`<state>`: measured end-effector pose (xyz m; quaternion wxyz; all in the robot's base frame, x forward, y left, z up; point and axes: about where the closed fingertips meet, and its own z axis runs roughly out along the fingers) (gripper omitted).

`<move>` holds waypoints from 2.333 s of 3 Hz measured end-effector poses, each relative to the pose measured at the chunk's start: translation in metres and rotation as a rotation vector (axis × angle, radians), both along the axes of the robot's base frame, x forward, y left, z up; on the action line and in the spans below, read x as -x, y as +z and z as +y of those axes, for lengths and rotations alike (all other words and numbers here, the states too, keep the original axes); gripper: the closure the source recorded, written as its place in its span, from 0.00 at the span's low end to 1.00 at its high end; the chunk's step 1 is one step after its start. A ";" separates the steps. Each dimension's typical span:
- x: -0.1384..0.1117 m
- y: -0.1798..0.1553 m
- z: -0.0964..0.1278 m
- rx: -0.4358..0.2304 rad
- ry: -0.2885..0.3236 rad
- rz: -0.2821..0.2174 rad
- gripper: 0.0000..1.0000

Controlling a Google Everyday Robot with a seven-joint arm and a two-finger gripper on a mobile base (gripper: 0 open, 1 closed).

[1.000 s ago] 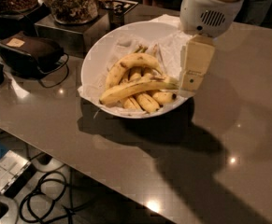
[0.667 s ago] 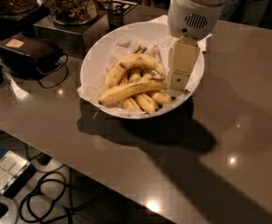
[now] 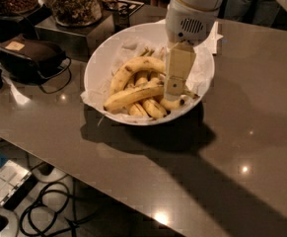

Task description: Pick banana from white bowl

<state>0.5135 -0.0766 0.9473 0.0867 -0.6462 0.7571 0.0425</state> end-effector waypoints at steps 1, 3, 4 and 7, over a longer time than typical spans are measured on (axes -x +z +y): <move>-0.003 -0.006 0.007 -0.001 0.007 0.019 0.22; -0.010 -0.016 0.014 0.008 0.014 0.043 0.35; -0.014 -0.021 0.015 0.018 0.017 0.057 0.35; -0.020 -0.041 0.018 0.035 0.030 0.103 0.45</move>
Offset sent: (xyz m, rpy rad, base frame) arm -0.0142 -0.0025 -0.0195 -0.0685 0.1490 0.0239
